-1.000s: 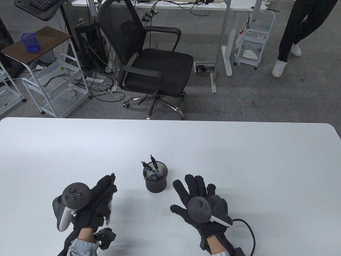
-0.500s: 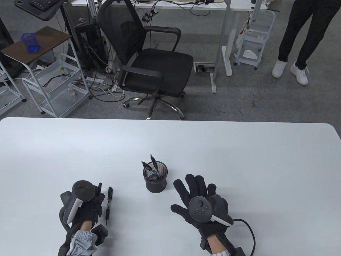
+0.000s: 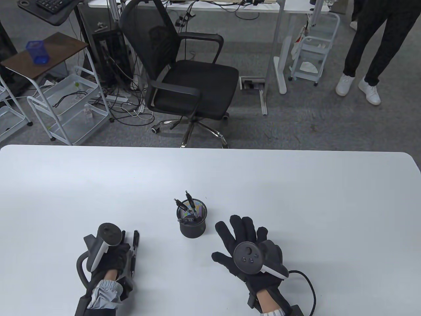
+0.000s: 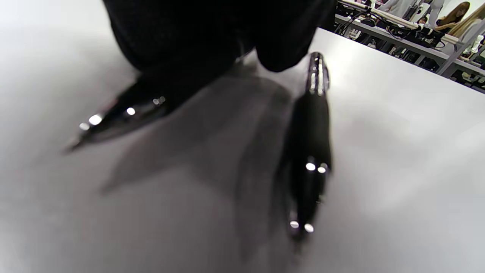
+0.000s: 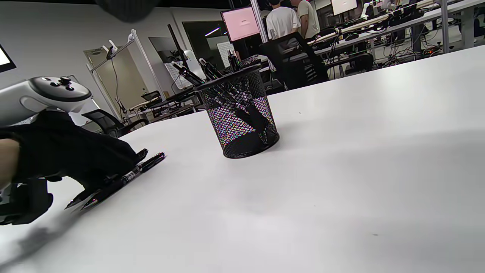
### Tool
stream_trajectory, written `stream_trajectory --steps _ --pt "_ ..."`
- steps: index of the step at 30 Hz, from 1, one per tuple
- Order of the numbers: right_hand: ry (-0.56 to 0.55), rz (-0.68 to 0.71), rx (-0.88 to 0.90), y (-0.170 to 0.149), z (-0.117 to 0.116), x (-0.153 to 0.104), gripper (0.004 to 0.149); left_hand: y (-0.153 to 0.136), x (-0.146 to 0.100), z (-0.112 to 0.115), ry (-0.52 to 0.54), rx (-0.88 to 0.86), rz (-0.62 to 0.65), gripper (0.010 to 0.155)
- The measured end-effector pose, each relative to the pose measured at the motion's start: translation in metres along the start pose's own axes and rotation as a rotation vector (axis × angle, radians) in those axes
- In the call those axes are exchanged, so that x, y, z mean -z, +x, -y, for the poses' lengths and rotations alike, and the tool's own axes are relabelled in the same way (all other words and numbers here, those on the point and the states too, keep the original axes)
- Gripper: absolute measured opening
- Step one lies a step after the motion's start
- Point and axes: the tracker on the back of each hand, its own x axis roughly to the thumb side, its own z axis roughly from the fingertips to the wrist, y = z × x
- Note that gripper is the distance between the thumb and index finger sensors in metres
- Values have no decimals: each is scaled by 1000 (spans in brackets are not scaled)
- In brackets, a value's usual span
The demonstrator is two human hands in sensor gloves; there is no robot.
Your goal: Press to open click pens
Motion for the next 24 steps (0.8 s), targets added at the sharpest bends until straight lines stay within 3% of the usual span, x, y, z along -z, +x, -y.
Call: stream_trajectory --steps 8,24 --pt "3 1 -8 1 -1 1 76 4 0 3 5 55 -9 55" --pt "-5 4 -2 0 0 0 76 -2 1 1 -35 -26 -8 61"
